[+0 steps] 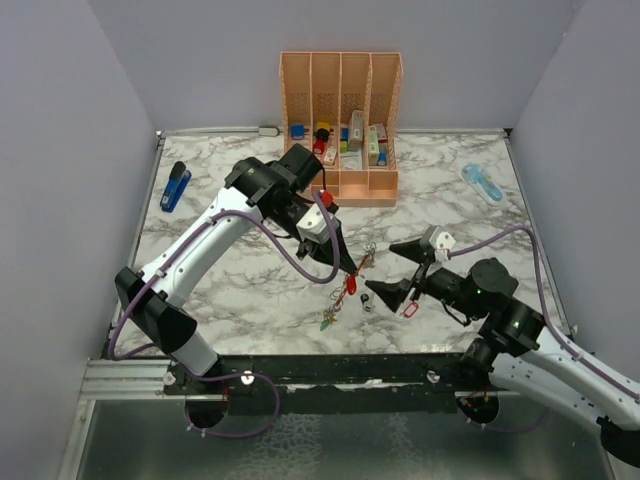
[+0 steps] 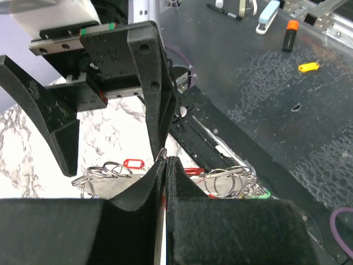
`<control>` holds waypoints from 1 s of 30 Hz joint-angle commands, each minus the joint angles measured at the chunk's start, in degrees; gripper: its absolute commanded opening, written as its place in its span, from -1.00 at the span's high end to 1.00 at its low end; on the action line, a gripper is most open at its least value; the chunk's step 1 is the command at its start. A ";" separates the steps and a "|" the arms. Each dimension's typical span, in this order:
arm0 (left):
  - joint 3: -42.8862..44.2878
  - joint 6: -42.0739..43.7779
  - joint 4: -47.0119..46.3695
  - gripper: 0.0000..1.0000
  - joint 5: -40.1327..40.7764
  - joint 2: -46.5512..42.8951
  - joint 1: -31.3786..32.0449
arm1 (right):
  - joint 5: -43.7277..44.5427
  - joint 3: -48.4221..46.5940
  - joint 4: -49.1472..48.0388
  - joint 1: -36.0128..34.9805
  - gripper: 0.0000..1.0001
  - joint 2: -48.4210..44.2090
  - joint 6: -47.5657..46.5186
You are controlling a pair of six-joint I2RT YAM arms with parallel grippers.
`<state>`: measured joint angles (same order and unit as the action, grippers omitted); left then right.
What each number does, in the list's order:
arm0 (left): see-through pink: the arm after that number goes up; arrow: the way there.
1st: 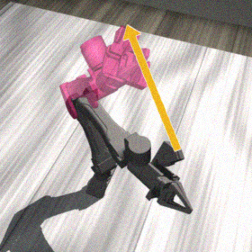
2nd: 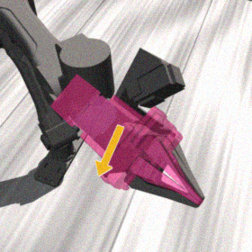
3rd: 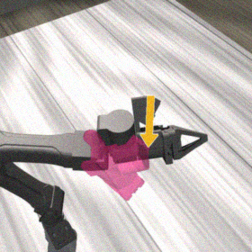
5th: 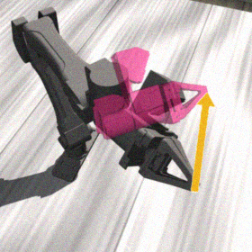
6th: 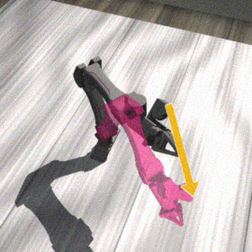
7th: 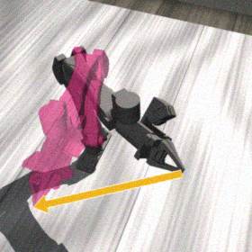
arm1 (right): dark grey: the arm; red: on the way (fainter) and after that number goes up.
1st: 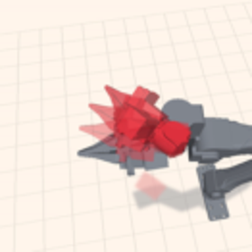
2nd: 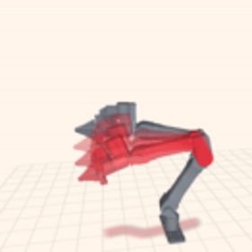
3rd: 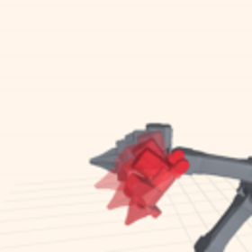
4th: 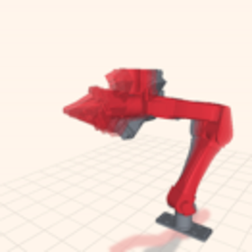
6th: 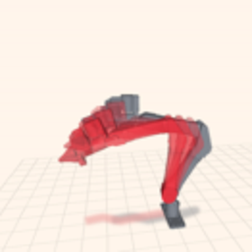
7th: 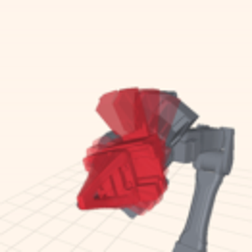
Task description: Put the keys on the keyring
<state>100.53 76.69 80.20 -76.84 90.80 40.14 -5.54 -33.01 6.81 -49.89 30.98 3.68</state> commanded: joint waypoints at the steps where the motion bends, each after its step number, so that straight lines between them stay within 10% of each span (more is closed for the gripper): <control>1: 1.16 -0.31 0.43 1.00 -7.96 1.13 0.09 | -3.17 2.15 -6.97 0.05 -0.99 -1.27 -3.36; 12: 2.84 5.17 -0.98 1.00 4.48 4.60 -0.44 | 7.36 1.02 -7.69 0.05 -0.99 7.13 -5.51; 17: 9.37 -15.81 -15.18 1.00 12.46 6.05 -4.97 | 11.92 -3.33 -2.04 0.10 -0.99 14.12 -0.38; 30: -9.04 -22.27 -25.16 1.00 -18.90 -2.22 -13.15 | 9.83 -7.40 0.58 1.65 -1.00 9.64 0.53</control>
<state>96.03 54.15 56.97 -79.00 91.18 28.38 5.26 -38.74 6.50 -48.62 42.57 4.01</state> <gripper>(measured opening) 0.028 0.995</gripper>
